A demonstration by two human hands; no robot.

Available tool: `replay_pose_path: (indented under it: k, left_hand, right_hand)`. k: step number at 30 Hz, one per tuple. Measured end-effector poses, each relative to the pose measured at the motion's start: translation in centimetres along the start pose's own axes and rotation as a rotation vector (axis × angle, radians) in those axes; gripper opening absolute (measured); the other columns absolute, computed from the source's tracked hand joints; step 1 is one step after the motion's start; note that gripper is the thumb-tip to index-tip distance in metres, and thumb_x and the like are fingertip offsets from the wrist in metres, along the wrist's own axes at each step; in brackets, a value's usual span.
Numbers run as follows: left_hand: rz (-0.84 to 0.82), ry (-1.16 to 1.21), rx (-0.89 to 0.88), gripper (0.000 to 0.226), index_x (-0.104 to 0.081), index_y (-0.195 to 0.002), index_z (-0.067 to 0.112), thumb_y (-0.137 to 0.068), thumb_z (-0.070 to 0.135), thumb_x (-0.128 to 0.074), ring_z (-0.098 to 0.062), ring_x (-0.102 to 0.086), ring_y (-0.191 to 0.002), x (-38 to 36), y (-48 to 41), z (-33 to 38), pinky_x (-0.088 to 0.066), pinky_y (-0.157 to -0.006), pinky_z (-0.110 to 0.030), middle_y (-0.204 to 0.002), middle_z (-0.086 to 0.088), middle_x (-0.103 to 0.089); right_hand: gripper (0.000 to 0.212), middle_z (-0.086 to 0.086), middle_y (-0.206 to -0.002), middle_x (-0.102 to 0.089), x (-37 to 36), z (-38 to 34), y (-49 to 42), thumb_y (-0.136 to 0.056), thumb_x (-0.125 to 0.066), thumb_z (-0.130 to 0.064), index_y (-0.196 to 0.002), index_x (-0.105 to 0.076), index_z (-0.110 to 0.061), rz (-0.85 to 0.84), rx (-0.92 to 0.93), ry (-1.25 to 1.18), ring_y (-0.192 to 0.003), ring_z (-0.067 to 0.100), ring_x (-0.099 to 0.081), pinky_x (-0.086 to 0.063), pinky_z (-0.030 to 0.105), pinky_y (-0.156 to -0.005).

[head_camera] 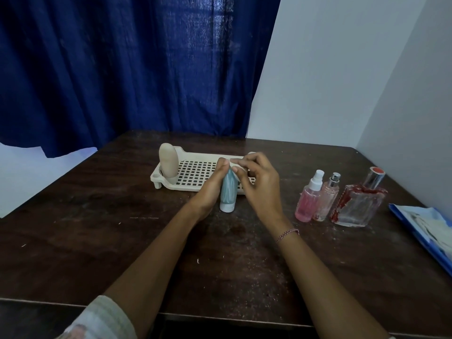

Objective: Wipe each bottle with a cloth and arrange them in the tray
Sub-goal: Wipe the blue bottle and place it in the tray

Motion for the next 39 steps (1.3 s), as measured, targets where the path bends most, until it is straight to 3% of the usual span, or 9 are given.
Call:
replay_pose_path:
  k: [3,6,10,17,21,24,29,36,39]
  left_hand:
    - [-0.021,0.021,0.044,0.047,-0.051,-0.127,0.018,-0.094,0.050,-0.042,-0.013,-0.048,-0.126,-0.1,-0.3,-0.5,-0.033,-0.111,-0.037,-0.134,-0.004,-0.053]
    - [-0.062,0.064,0.056,0.032,-0.056,-0.112,0.020,-0.102,0.031,-0.028,-0.010,-0.054,-0.116,-0.6,0.0,0.0,-0.037,-0.107,-0.030,-0.121,0.000,-0.059]
    - [-0.092,0.035,0.022,0.027,-0.054,-0.112,0.025,-0.102,0.030,-0.029,-0.016,-0.049,-0.123,-0.5,-0.2,0.3,-0.035,-0.109,-0.035,-0.123,0.000,-0.057]
    - [-0.080,-0.046,-0.029,0.027,-0.049,-0.090,0.021,-0.102,0.028,-0.026,-0.003,-0.055,-0.080,0.3,-0.3,0.9,-0.042,-0.077,-0.026,-0.083,0.009,-0.057]
    - [0.003,-0.194,-0.066,0.029,-0.053,-0.094,0.028,-0.102,0.036,-0.026,-0.009,-0.055,-0.089,1.1,-0.3,1.4,-0.042,-0.078,-0.030,-0.091,0.008,-0.056]
    - [0.030,-0.263,-0.084,0.030,-0.059,-0.101,0.035,-0.101,0.043,-0.029,-0.016,-0.055,-0.106,1.4,-0.4,1.5,-0.044,-0.091,-0.036,-0.106,0.006,-0.058]
    - [0.002,-0.286,-0.098,0.033,-0.057,-0.122,0.031,-0.101,0.040,-0.034,-0.007,-0.051,-0.120,0.9,-0.3,1.9,-0.042,-0.092,-0.024,-0.130,0.009,-0.055]
    - [0.073,-0.235,-0.141,0.032,-0.058,-0.125,0.031,-0.095,0.034,-0.046,-0.005,-0.042,-0.129,1.6,-0.2,2.3,-0.038,-0.082,-0.005,-0.138,0.009,-0.051]
    - [0.108,-0.193,-0.133,0.037,-0.059,-0.125,0.032,-0.090,0.038,-0.054,-0.007,-0.044,-0.128,2.0,-0.2,2.1,-0.042,-0.081,-0.007,-0.136,0.008,-0.053]
  right_hand:
    - [0.016,-0.002,-0.090,-0.056,0.2,0.7,0.0,-0.087,-0.064,-0.012,-0.101,-0.071,-0.006,0.026,-0.049,-0.003,-0.083,0.003,-0.053,-0.048,0.015,-0.073]
    - [0.012,-0.002,-0.088,-0.059,0.3,0.4,0.1,-0.085,-0.068,-0.013,-0.095,-0.072,-0.007,0.029,-0.030,-0.044,-0.081,0.005,-0.056,-0.050,0.017,-0.070]
    - [0.012,0.002,-0.089,-0.064,0.6,1.0,0.1,-0.081,-0.072,-0.011,-0.092,-0.073,-0.007,0.019,-0.073,-0.162,-0.083,0.009,-0.062,-0.055,0.027,-0.066]
    - [0.013,0.005,-0.086,-0.064,-0.4,0.2,0.7,-0.076,-0.076,-0.007,-0.088,-0.073,-0.007,-0.090,-0.062,-0.207,-0.080,0.010,-0.062,-0.051,0.015,-0.065]
    - [0.015,-0.003,-0.088,-0.062,-1.2,0.0,0.8,-0.074,-0.076,-0.006,-0.089,-0.074,-0.010,-0.224,-0.014,-0.065,-0.079,0.006,-0.059,-0.051,0.014,-0.068]
    - [0.017,-0.003,-0.089,-0.062,-1.4,-0.3,0.8,-0.075,-0.075,-0.006,-0.091,-0.074,-0.011,-0.266,0.017,0.015,-0.079,0.006,-0.057,-0.050,0.013,-0.071]
    - [0.017,0.003,-0.090,-0.064,-0.2,-0.9,0.1,-0.077,-0.074,-0.006,-0.094,-0.072,-0.007,-0.129,0.070,0.087,-0.080,0.008,-0.058,-0.048,0.012,-0.074]
    - [0.020,0.009,-0.085,-0.071,-1.1,-0.3,0.1,-0.068,-0.080,-0.008,-0.088,-0.075,-0.006,-0.449,0.018,0.103,-0.073,0.017,-0.063,-0.042,0.009,-0.070]
    - [0.017,0.010,-0.084,-0.070,-1.1,-1.1,0.2,-0.071,-0.078,-0.006,-0.087,-0.075,-0.005,-0.416,0.092,0.181,-0.073,0.020,-0.064,-0.049,0.023,-0.071]
Point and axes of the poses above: each hand's wrist, its own y-axis away from the middle knuckle, its own x-axis out of the back of the hand, z = x × y, the point moved 8 cm from there along -y, towards the middle knuckle
